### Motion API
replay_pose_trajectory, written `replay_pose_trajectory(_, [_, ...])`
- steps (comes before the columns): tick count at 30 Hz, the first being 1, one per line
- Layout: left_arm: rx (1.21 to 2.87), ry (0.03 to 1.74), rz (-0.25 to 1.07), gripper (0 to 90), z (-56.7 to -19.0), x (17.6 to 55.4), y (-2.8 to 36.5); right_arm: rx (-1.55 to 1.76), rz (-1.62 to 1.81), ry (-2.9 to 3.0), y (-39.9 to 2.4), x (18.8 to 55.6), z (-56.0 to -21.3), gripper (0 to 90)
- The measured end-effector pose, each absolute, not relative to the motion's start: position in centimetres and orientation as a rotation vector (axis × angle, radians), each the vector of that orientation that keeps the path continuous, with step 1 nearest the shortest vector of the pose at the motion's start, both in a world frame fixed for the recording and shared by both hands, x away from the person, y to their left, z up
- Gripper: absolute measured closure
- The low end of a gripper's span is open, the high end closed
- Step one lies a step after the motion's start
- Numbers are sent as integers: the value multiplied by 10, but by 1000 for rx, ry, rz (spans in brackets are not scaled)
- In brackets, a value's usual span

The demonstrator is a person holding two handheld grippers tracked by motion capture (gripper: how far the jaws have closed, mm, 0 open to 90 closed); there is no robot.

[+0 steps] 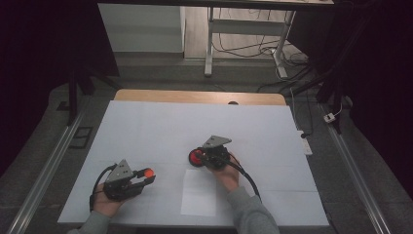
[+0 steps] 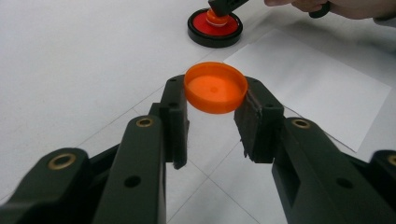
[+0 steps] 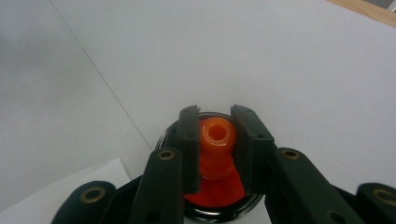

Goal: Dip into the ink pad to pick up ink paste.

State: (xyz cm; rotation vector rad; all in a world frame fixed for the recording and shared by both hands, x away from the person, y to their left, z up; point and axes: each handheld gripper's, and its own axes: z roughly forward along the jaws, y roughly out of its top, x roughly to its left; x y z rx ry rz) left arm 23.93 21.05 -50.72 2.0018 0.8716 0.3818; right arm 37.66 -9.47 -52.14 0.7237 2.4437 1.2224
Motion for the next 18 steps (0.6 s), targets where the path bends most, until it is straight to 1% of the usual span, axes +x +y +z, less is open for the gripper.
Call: replay_pose_trajectory(18, [1998, 867, 382, 652, -506, 239, 212, 730, 1263, 2418, -97, 375, -526, 727])
